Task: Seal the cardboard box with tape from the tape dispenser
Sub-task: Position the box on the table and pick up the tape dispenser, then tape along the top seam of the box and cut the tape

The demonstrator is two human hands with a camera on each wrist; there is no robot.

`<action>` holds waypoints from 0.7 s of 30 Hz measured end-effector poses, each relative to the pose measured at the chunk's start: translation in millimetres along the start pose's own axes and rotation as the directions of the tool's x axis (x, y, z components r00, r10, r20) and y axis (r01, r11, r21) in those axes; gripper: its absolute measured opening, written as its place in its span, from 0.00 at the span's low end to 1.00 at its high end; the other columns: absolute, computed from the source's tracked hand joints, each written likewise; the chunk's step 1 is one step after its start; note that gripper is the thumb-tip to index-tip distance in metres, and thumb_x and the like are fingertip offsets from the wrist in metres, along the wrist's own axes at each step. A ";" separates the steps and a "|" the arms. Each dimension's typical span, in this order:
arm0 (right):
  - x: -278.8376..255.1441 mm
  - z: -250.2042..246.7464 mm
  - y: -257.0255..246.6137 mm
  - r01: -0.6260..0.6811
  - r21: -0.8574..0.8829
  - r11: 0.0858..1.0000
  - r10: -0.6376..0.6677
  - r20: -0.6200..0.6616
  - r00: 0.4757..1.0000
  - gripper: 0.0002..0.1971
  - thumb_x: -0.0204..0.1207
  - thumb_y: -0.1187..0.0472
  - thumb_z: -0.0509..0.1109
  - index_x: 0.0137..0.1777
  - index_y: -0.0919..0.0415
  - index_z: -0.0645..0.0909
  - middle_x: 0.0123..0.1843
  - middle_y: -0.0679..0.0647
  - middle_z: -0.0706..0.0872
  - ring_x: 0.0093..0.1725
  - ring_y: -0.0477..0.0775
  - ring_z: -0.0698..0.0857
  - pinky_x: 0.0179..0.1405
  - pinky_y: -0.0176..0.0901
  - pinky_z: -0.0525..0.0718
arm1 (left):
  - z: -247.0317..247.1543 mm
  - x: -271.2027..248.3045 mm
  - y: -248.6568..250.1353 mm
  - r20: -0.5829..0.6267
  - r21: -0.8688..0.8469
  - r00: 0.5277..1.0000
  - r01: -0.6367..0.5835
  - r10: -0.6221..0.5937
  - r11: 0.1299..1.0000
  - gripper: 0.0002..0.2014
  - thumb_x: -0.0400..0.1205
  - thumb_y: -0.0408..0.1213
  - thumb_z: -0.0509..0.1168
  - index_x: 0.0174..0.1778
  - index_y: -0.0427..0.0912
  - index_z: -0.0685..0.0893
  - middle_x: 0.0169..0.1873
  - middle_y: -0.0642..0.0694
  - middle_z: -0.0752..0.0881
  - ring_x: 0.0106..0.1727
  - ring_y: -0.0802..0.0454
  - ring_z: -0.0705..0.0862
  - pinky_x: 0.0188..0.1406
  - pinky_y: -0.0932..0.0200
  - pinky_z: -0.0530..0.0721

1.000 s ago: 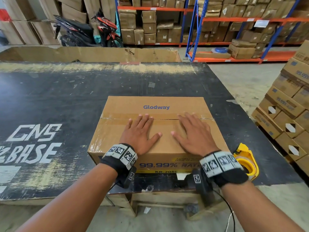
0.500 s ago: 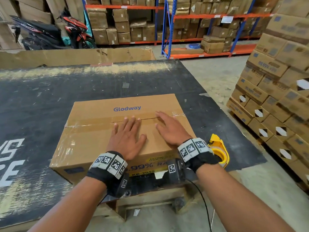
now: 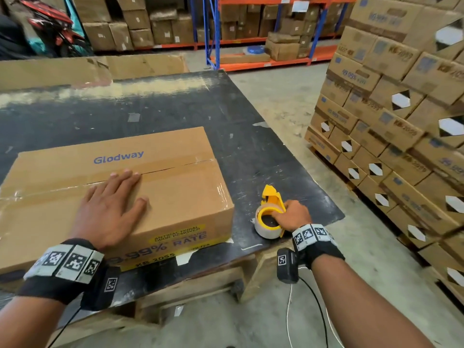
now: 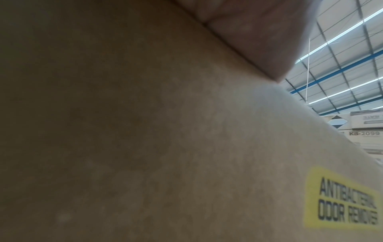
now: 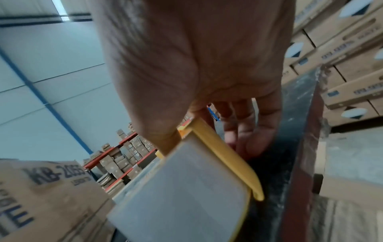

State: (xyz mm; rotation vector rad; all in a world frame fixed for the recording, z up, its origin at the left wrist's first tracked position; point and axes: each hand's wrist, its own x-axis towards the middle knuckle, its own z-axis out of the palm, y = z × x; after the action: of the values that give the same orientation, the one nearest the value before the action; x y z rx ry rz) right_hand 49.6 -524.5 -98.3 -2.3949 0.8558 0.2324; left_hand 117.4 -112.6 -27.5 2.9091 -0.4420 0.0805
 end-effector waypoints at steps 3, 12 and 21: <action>4.6 -1.5 3.4 -0.011 0.104 0.994 0.013 -0.014 1.000 0.18 0.72 0.48 0.74 0.31 0.58 0.73 0.32 0.56 0.82 0.39 0.63 0.82 0.39 0.54 0.80 | -2.4 -1.9 2.3 -0.002 -0.008 1.000 0.007 -0.007 1.000 0.37 0.82 0.65 0.44 0.88 0.57 0.63 0.89 0.52 0.63 0.90 0.46 0.61 0.87 0.38 0.59; 3.5 -50.8 -16.1 0.021 0.861 0.507 -0.121 0.047 0.992 0.14 0.75 0.60 0.73 0.58 0.61 0.76 0.36 0.55 0.82 0.28 0.50 0.79 0.27 0.44 0.78 | -5.0 -2.2 4.9 0.013 0.000 1.000 0.021 -0.021 1.000 0.37 0.83 0.67 0.43 0.89 0.57 0.60 0.89 0.54 0.62 0.90 0.50 0.60 0.88 0.41 0.57; 0.3 -88.0 -191.0 0.784 0.346 0.515 -0.798 -0.142 0.586 0.27 0.70 0.48 0.78 0.69 0.51 0.79 0.43 0.46 0.84 0.40 0.44 0.81 0.41 0.41 0.76 | -8.4 -3.1 9.8 0.022 -0.021 0.999 0.041 -0.041 0.999 0.37 0.82 0.67 0.43 0.89 0.59 0.60 0.89 0.56 0.61 0.91 0.53 0.58 0.89 0.44 0.55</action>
State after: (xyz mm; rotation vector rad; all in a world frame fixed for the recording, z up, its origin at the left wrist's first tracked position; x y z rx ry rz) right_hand 166.8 -455.7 62.2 -2.1353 -0.2878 -0.2482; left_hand 111.3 -119.2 -17.8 2.8988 -0.3841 0.0383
